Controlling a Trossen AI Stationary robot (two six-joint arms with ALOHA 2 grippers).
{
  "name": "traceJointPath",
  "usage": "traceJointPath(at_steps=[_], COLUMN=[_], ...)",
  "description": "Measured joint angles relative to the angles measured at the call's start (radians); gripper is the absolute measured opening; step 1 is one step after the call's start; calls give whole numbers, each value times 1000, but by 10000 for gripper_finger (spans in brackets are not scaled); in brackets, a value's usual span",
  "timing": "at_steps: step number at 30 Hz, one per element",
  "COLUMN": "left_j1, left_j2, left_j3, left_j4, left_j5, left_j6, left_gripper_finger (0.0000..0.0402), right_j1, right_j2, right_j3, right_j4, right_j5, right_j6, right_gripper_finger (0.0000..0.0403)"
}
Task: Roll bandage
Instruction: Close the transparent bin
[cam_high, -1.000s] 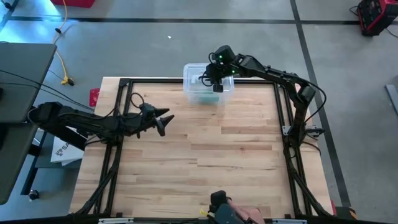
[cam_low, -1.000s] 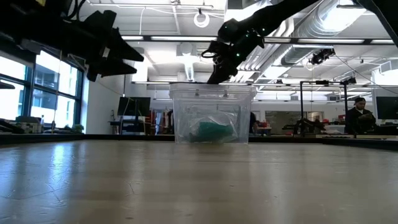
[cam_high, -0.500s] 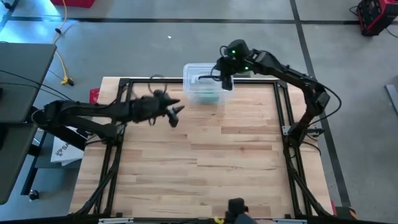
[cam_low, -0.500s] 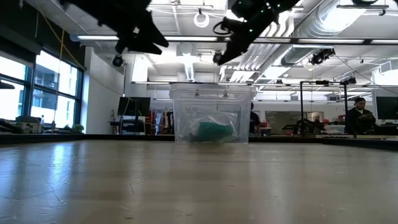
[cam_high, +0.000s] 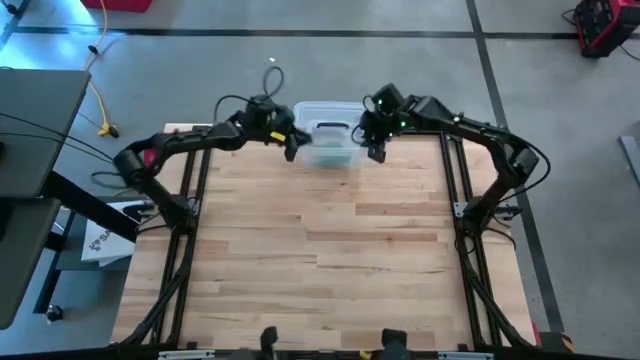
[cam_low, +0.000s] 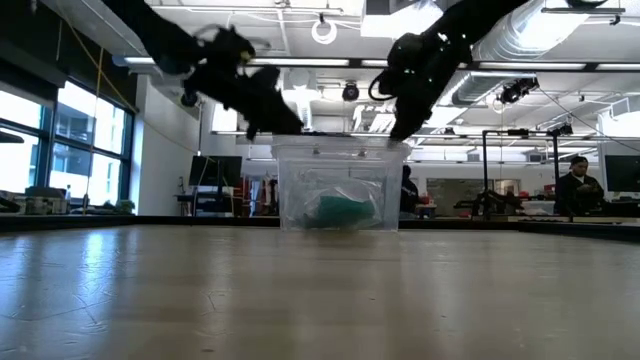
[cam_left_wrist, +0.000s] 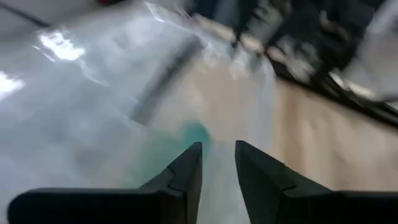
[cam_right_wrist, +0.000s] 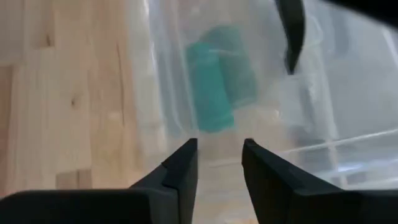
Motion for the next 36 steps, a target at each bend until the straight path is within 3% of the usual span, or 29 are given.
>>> traceJointPath(at_steps=[2, 5, 12, 15, 18, 22, 27, 29, 33, 36], left_j1=[15, 22, 10, 36, 83, 124, 137, 138, 132, 131], left_j2=[59, 79, -29, -87, -78, -19, 106, 138, 155, 147], left_j3=[0, 6, 2, 25, 35, 37, 42, 43, 42, 42], left_j4=[-17, -52, -112, -81, -79, -35, -19, 7, -1, -2], left_j5=[93, 121, 57, 11, -3, 9, 11, 29, 21, 18], left_j6=[2, 0, 1, 25, 55, 63, 65, 66, 78, 85], left_gripper_finger=[85, 75, 59, 53, 47, 40, 33, 31, 27, 25], right_j1=[23, 55, 84, 57, 5, -20, 32, 50, 68, 50], right_j2=[-5, -7, -83, -138, -127, -49, 113, 162, 199, 202], right_j3=[-62, -99, -70, -49, -52, -55, -55, -41, -23, -25], right_j4=[84, 119, 93, 200, 293, 414, 509, 520, 677, 795], right_j5=[-10, 23, 118, 111, -6, -327, -377, -330, -14, 47], right_j6=[0, 1, 19, 24, 63, 73, 86, 59, 140, 274], right_gripper_finger=[109, 101, 89, 85, 81, 78, 77, 77, 73, 61])
